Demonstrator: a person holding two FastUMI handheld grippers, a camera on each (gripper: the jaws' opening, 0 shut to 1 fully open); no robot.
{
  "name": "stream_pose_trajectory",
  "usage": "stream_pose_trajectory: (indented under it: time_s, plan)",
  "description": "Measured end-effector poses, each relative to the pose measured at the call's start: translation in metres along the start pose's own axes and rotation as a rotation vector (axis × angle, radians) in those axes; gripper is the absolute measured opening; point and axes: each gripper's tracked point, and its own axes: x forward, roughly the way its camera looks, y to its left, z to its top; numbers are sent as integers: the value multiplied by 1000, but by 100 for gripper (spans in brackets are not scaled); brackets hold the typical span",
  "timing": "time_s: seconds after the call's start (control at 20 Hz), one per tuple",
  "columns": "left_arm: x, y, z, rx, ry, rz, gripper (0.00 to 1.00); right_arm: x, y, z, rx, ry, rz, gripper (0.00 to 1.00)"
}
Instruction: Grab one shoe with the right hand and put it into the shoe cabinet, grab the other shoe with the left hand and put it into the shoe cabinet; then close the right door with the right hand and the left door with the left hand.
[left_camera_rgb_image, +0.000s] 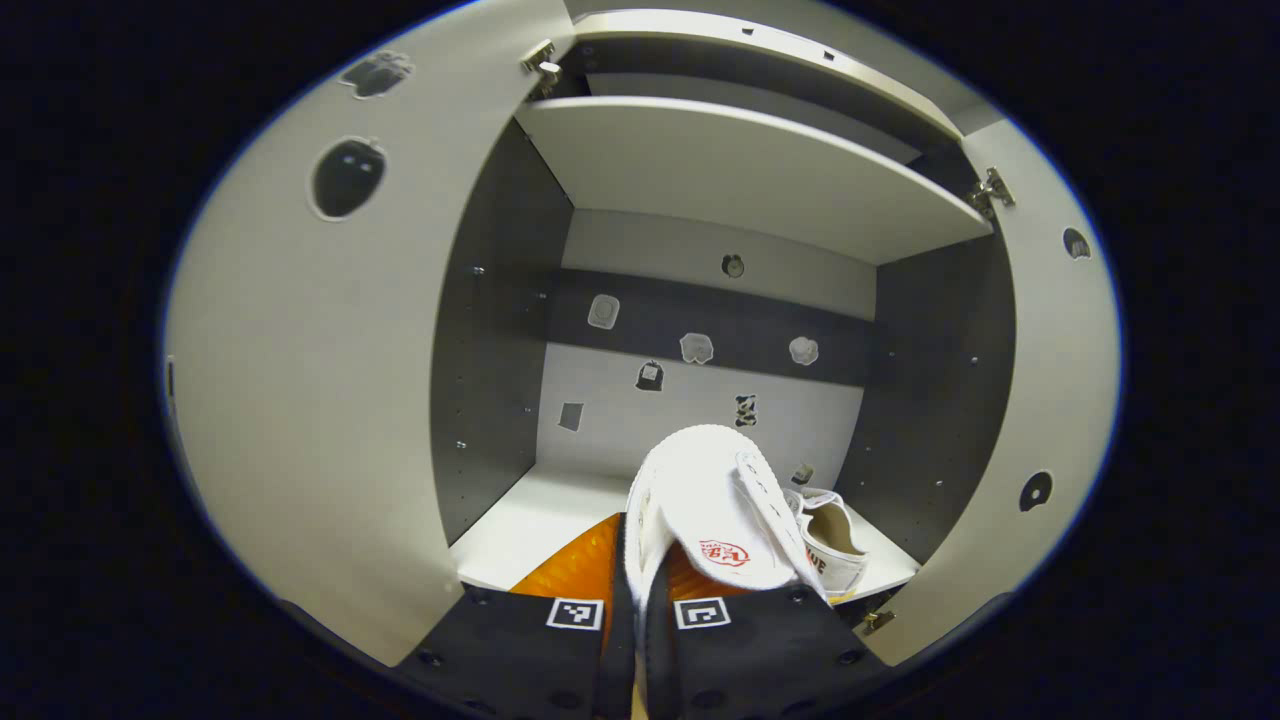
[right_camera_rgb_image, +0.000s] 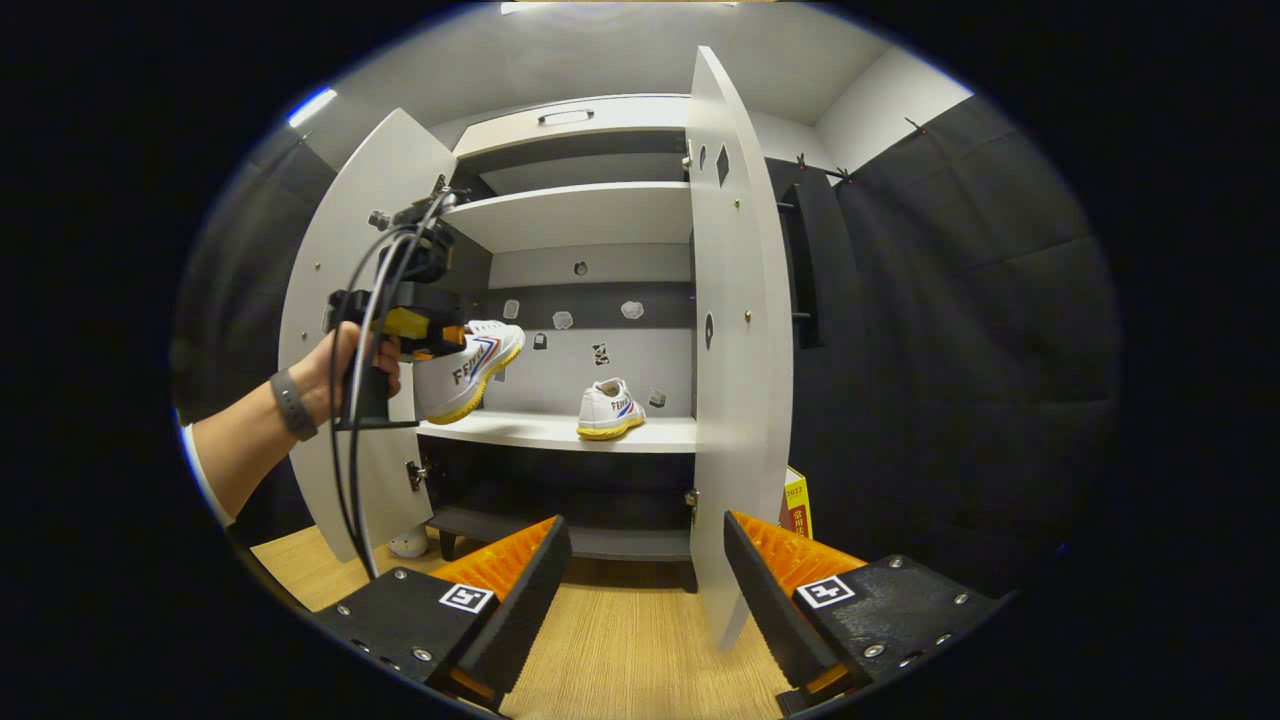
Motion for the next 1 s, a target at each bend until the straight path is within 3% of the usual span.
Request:
stream_pose_trajectory:
  time_s: [0.15, 0.35, 0.7, 1.0]
  plan:
    - [56, 3, -17, -30, 98, 39, 12, -2, -9, 0, 11, 12, -23, 94]
    - [104, 20, -39, 15, 164, 110, 12, 1, -20, -1, 19, 20, -51, 94]
    - [127, 24, -71, 19, 254, 112, 13, 13, -27, -5, 46, 32, -67, 94]
    - [131, 16, -77, 9, 264, 103, 31, 19, -25, -7, 59, 38, -66, 94]
